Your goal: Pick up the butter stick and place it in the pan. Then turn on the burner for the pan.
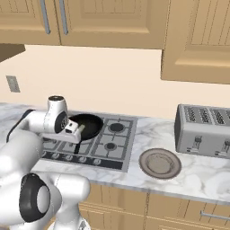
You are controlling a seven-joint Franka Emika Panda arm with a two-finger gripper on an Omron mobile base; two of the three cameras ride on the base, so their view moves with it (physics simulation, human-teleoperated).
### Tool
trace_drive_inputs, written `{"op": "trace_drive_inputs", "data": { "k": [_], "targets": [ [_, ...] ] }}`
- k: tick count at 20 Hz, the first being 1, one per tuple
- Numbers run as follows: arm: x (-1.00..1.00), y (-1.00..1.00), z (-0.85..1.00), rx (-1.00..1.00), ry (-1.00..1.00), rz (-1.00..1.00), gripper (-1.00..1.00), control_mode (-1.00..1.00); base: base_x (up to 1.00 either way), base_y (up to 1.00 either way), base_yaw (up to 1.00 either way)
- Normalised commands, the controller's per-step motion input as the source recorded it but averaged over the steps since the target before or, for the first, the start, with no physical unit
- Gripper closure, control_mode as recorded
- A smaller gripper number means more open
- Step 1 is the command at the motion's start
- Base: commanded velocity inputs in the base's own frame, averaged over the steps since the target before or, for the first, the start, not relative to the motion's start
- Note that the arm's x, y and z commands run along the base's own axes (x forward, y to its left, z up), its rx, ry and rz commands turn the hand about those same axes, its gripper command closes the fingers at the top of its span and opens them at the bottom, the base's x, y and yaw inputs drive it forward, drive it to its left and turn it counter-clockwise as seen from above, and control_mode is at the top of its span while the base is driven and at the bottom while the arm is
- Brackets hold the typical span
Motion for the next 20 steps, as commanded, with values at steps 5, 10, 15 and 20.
{"op": "trace_drive_inputs", "data": {
  "k": [5, 10, 15, 20],
  "targets": [
    [0.00, 0.00, -0.16, 0.00, 0.00, 0.00, -1.00, -1.00, 0.00, 0.00, 0.00],
    [0.00, 0.00, -0.25, 0.00, 0.00, 0.00, -1.00, -1.00, 0.00, 0.00, 0.00],
    [-0.01, 0.00, -0.18, 0.00, 0.00, 0.00, -1.00, -1.00, 0.00, 0.00, 0.00],
    [-0.05, 0.10, -0.09, 0.00, 0.00, 0.00, -1.00, -1.00, 0.00, 0.00, 0.00]
  ]
}}
